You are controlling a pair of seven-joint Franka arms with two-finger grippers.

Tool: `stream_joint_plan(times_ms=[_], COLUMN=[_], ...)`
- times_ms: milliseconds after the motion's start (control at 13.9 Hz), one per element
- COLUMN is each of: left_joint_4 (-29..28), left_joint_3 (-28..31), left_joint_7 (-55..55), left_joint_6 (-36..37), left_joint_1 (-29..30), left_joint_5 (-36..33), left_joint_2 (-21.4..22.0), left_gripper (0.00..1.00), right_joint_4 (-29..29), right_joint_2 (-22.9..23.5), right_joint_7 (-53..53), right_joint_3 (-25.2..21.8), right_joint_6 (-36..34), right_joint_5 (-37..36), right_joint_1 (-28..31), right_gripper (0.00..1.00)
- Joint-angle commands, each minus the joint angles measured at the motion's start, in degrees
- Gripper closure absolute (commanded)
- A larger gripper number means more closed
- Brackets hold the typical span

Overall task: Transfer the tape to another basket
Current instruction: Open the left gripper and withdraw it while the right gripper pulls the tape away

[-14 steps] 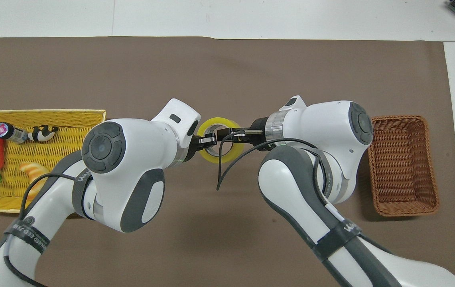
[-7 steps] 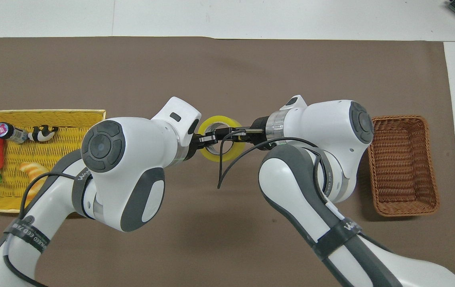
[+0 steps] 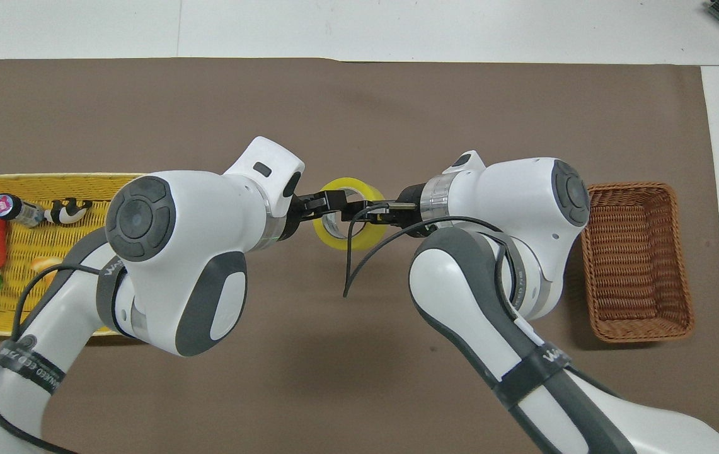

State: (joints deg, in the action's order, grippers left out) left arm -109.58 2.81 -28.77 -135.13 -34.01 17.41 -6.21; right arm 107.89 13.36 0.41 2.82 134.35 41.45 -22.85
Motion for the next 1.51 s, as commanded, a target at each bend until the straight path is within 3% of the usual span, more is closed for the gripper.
stream_joint_plan(times_ms=[0,432,648,936,1080,1224,1440], left_joint_4=[0.51,0.42,0.42,1.47,6.19,13.65,22.45], left_joint_3=[0.10,0.18,0.18,0.36,0.27,0.45,0.53], left_joint_7=[1.43,9.32,20.55,35.61,37.80,40.36,40.54], left_joint_6=[4.86,17.52,21.21,29.30,36.13,42.30,51.43], left_joint_1=[2.37,8.95,14.66,23.18,26.27,26.72,27.60], left_joint_5=[-0.62,-11.77,-12.58,-12.58,-14.67,-18.81,-18.56], left_joint_2=[2.69,6.56,9.27,14.72,15.44,14.13,10.71], left_gripper=[0.00,0.00,0.00,0.00,0.00,0.00,0.00], right_joint_4=[-0.39,-3.64,-7.15,-9.88,-11.46,-12.26,-12.26], right_joint_2=[0.00,-0.79,-2.02,-4.04,-5.36,-7.64,-11.15], right_joint_7=[2.39,9.61,11.80,12.42,11.72,8.58,0.67], right_joint_3=[-0.01,-0.45,-0.45,-1.15,-1.24,-1.33,-1.33], right_joint_6=[-3.55,-14.44,-23.76,-25.18,-28.60,-32.38,-37.04], right_joint_5=[-2.58,-21.38,-26.67,-35.53,-37.14,-38.62,-41.01], right_joint_1=[0.88,7.10,12.82,16.87,19.33,21.35,23.38], right_gripper=[1.00,1.00,1.00,1.00,1.00,1.00,1.00])
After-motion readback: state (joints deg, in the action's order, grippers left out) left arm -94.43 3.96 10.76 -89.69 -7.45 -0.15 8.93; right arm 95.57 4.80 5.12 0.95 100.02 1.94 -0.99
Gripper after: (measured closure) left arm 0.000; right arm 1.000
